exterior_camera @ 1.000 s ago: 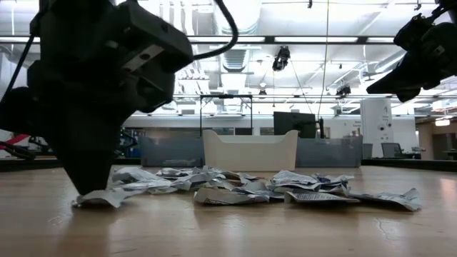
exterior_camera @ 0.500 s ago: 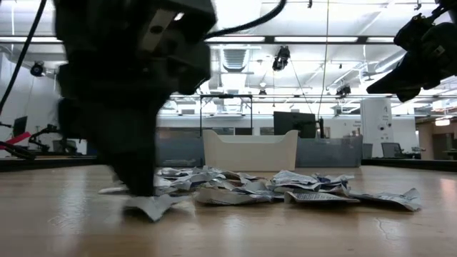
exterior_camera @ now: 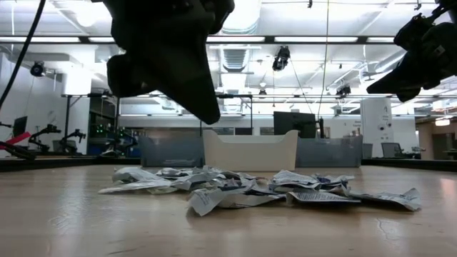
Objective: Pick & Place First Aid Supplies
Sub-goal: Put the blue alcohol pad into the white bin
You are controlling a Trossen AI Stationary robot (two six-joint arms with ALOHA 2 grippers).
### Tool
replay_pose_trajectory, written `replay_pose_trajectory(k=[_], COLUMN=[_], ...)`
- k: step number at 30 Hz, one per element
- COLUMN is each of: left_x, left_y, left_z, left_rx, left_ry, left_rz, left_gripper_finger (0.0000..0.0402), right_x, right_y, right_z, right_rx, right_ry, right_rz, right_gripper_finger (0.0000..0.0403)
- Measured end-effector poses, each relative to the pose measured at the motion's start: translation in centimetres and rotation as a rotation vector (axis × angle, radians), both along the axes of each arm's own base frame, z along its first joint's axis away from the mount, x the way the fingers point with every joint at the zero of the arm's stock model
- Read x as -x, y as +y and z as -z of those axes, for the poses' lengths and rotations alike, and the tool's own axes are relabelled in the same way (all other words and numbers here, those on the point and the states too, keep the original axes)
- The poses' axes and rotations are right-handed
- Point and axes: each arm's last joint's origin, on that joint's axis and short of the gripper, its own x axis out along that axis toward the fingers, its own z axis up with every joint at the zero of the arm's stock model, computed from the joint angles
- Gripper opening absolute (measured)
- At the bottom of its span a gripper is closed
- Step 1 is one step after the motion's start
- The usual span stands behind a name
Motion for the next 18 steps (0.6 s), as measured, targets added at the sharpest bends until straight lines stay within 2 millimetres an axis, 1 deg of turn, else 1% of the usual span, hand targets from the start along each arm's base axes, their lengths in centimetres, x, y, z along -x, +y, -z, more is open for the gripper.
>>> replay_pose_trajectory(k=[3,6,9,13,18], left_x=[0.0,-0.1,-0.4,-1.2,-1.3], left_y=[-0.1,-0.4,-0.8,-1.1,-1.0], left_z=[-0.1,0.4,1.2,1.7,2.0], left_rx=[0.011,0.061,0.113,0.184,0.263], left_ry=[-0.001,0.038,0.058,0.017,0.038], left_rz=[0.039,0.082,0.115,0.087,-0.030], left_gripper_finger=[0.0000,0.0004,0.0016,0.0054,0.0114], right_x=[0.0,0.0,0.0,0.0,0.0], right_y=[0.0,0.0,0.0,0.0,0.0], right_z=[0.0,0.0,0.0,0.0,0.0], right_rx=[0.000,0.000,0.000,-0.003,-0.004], right_ry=[0.000,0.000,0.000,-0.001,-0.002], right_rz=[0.000,-0.001,-0.001,0.001,0.000], right_gripper_finger=[0.0018,0.0018,0.0018,0.0018,0.0018])
